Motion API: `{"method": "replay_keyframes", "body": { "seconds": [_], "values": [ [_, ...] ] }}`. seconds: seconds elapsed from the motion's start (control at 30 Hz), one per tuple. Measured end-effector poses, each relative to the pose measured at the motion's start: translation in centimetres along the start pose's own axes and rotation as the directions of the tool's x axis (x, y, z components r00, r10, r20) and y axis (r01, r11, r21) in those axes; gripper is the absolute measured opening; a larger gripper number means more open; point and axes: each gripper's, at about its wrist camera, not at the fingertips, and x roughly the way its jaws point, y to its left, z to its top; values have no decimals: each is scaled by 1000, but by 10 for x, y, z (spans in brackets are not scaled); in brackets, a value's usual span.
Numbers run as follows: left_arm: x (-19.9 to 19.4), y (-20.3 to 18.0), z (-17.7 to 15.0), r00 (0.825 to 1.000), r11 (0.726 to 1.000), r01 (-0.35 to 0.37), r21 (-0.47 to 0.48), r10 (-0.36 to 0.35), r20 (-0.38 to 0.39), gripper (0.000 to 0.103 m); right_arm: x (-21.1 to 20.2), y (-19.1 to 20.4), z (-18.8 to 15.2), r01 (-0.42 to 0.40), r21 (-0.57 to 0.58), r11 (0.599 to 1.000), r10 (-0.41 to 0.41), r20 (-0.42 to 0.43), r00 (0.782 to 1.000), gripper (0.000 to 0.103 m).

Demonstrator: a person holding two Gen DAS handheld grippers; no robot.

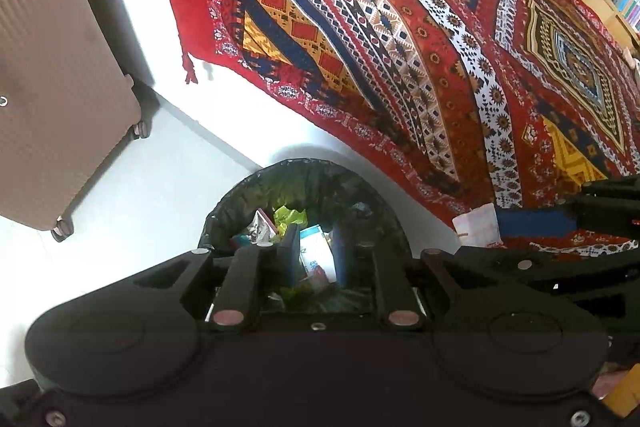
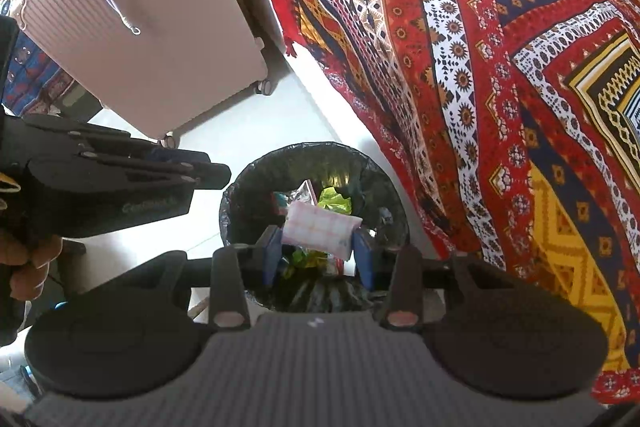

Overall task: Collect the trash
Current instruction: 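Carry the red stick and white paper over the black bin and open both tools, then move both tools back over the rug toward the bread crust and tissue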

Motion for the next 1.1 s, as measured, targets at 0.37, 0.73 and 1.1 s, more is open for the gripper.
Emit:
{"method": "replay_keyframes", "body": {
  "seconds": [0.37, 0.73, 1.1],
  "values": [
    [-6, -1, 0, 999, 1000, -30, 1, 30, 12, 45, -1, 1, 1, -6, -12, 1000, 6, 28, 1000, 64],
    [-53, -16, 32, 991, 998, -40, 47, 34, 128, 64, -48, -14, 15, 36, 65, 997, -44, 123, 991, 70],
    [-118, -79, 130, 950, 988, -10, 154, -38, 310, 79, -151, -80, 64, 135, 239, 962, -208, 311, 927, 71]
  ]
}}
